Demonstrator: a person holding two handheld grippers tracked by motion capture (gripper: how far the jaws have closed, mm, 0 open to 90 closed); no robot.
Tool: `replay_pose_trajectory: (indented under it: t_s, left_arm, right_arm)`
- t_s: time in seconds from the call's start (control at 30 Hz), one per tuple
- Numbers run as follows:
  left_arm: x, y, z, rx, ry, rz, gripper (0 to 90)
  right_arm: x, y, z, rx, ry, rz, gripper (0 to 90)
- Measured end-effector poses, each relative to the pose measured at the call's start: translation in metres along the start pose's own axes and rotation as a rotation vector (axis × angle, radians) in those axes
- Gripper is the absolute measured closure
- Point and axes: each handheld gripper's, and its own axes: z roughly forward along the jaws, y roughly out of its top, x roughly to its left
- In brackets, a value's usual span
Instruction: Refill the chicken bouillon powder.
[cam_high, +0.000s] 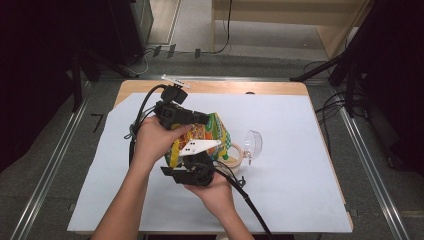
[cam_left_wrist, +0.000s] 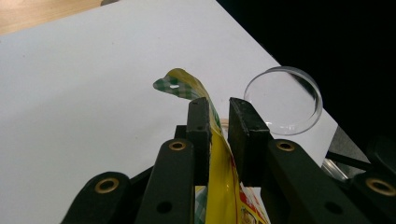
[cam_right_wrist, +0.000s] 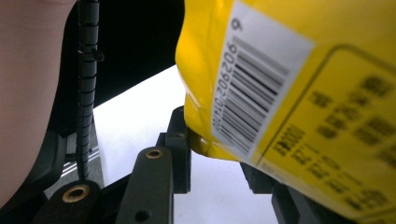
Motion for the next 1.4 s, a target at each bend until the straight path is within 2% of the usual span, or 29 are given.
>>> replay_pose_trajectory:
  t_s: [0.17,0.43,0.73,0.93,1.27,1.4]
  left_arm:
    - [-0.001,0.0,-0.001,-0.004,0.004,-0.001,78.8]
    - [-0.003,0.0,-0.001,-0.007,0.003,0.008,78.9]
    - [-0.005,0.0,-0.003,-0.006,0.005,0.012,79.0]
    - [-0.006,0.0,-0.004,-0.008,0.002,0.014,79.0]
    - [-0.014,0.001,-0.002,0.002,0.018,0.037,79.0]
    - [-0.01,0.005,0.0,0.019,0.01,0.032,79.0]
  right_arm:
    - [0.0,0.0,0.001,-0.012,0.009,0.018,66.5]
    - [-0.001,-0.001,0.002,-0.031,0.012,0.038,68.4]
    - [-0.001,-0.002,0.004,-0.036,0.004,0.038,68.1]
    - [-0.003,-0.002,0.005,-0.047,0.004,0.059,67.4]
    - [-0.003,-0.004,0.006,-0.066,0.005,0.091,67.2]
    - [-0.004,-0.003,0.004,-0.07,0.016,0.102,67.2]
